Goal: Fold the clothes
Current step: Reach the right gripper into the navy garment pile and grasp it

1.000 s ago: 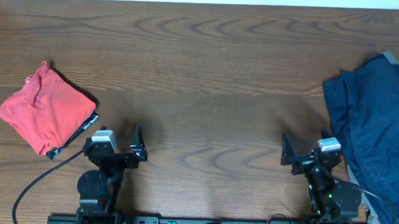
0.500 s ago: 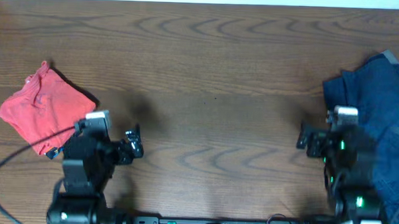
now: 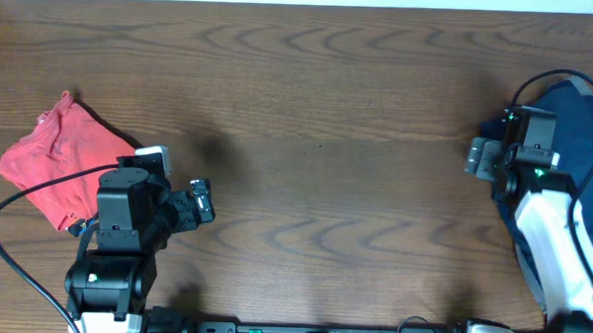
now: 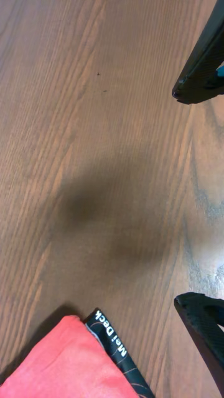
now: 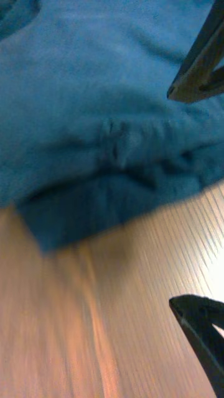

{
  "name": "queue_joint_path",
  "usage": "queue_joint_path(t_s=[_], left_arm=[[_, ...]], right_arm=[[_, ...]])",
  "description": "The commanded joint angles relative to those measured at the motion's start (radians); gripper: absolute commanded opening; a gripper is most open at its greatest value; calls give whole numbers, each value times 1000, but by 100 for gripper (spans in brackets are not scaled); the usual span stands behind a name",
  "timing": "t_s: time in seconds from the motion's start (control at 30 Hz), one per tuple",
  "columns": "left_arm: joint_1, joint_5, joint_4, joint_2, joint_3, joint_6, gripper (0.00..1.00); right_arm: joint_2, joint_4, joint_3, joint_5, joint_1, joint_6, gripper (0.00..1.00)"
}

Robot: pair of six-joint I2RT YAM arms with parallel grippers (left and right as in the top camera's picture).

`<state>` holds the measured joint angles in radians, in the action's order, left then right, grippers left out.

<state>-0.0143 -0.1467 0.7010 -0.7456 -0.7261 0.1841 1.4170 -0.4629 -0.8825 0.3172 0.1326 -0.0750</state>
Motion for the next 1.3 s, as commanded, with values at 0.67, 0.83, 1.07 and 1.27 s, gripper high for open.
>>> queue_joint_path(t_s=[0.67, 0.83, 1.07, 1.27], left_arm=[[1, -2, 3, -1, -22, 8, 98], [1, -2, 2, -2, -22, 8, 98], [1, -2, 2, -6, -22, 8, 98], [1, -2, 2, -6, -22, 8, 98]], right_arm=[[228, 56, -27, 113, 213, -111, 63], [176, 55, -47, 94, 213, -111, 58], [156, 43, -45, 93, 213, -111, 52], [156, 32, -43, 56, 214, -111, 51]])
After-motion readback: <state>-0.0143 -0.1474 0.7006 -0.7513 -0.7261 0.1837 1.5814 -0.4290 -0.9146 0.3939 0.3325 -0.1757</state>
